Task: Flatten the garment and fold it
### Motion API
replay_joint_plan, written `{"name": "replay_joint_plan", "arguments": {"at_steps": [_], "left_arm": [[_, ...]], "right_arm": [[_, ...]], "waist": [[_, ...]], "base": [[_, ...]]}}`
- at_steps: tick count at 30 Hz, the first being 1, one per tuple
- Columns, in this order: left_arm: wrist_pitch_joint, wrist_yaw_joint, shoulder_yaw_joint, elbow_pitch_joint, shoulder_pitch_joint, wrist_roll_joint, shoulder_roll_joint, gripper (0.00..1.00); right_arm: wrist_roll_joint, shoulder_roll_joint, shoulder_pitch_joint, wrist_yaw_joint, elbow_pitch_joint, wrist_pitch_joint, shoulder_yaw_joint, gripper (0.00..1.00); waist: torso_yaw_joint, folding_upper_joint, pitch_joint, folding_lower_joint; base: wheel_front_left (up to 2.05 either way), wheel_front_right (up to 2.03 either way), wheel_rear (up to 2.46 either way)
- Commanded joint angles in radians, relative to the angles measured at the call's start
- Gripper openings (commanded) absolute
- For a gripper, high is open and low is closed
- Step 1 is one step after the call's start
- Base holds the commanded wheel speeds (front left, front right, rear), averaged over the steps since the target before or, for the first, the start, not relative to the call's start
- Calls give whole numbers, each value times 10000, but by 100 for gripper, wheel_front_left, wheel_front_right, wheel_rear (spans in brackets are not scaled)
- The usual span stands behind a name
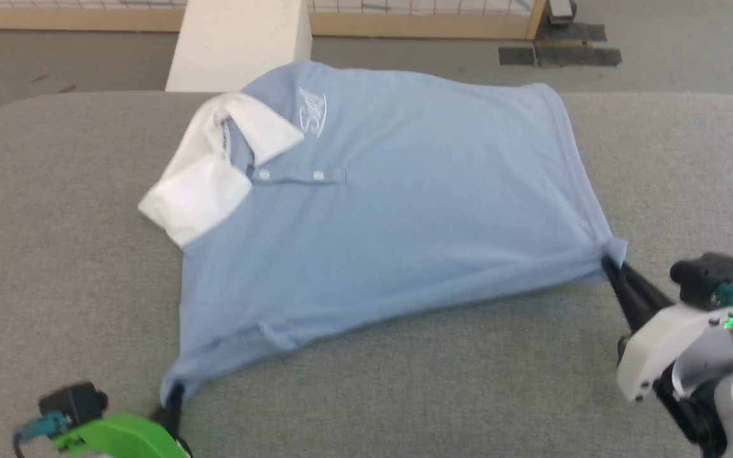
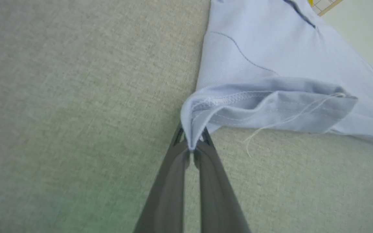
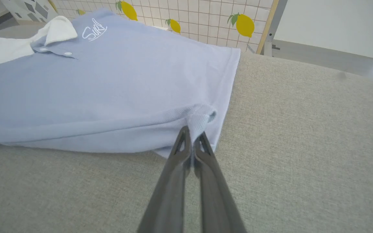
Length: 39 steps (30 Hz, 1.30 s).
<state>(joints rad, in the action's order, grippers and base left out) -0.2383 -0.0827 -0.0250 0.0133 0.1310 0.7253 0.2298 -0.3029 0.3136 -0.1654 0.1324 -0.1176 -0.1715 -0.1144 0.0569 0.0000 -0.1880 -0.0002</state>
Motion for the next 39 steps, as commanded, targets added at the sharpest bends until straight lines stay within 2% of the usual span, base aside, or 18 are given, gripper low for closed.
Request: {"name": "replay_joint_plan", "arguments": {"at_steps": [1, 5, 10, 14, 18, 21, 26, 30, 34, 39], "left_arm": [[-241, -111, -102, -102, 363, 82, 19, 0], [-955, -293, -409, -274, 1139, 156, 69, 0], [-1523, -391, -563, -489, 1800, 109, 396, 0], [-1505, -653, -438, -651, 2152, -116, 612, 0], [-1288, -739, -449, -797, 2340, -278, 607, 0], [-622, -697, -473, -977, 2262, -634, 556, 0], [1598, -648, -721, -1170, 1628, -2040, 417, 0], [2838, -661, -1131, -1059, 866, -3094, 379, 0], [3509, -669, -1406, -822, -150, -3901, 522, 0], [3536, -570, -1617, -449, -1573, -4406, 728, 0]], "right_arm": [[112, -85, 347, -17, 199, -140, 31, 0], [301, -147, 1368, -17, 675, -813, 272, 0], [478, -556, 2790, -17, 1181, -2058, 1276, 0], [660, -992, 3680, -17, 1721, -2783, 2079, 0], [747, -1254, 4150, -17, 2024, -2950, 2350, 0], [753, -1388, 4277, -17, 2052, -2653, 2282, 0], [878, -1512, 4101, -17, 1798, -758, 1957, 0], [996, -1543, 3775, -17, 1537, 516, 1659, 0], [1123, -1288, 3238, -17, 1365, 1157, 1295, 0], [1337, -1022, 2309, -17, 1236, 1127, 935, 0]], "waist": [[232, 0, 321, 2], [273, 0, 479, 2], [301, 0, 578, 2], [228, 0, 593, 2], [105, 0, 601, 2], [22, 0, 623, 2], [-115, 0, 717, 2], [-213, 0, 738, 2], [-338, 0, 657, 2], [-483, 0, 355, 2]], "base": [[0, 0, 0], [0, 0, 0], [0, 0, 0], [0, 0, 0], [0, 0, 0], [0, 0, 0], [0, 0, 0], [0, 0, 0], [0, 0, 0], [0, 0, 0]]}}
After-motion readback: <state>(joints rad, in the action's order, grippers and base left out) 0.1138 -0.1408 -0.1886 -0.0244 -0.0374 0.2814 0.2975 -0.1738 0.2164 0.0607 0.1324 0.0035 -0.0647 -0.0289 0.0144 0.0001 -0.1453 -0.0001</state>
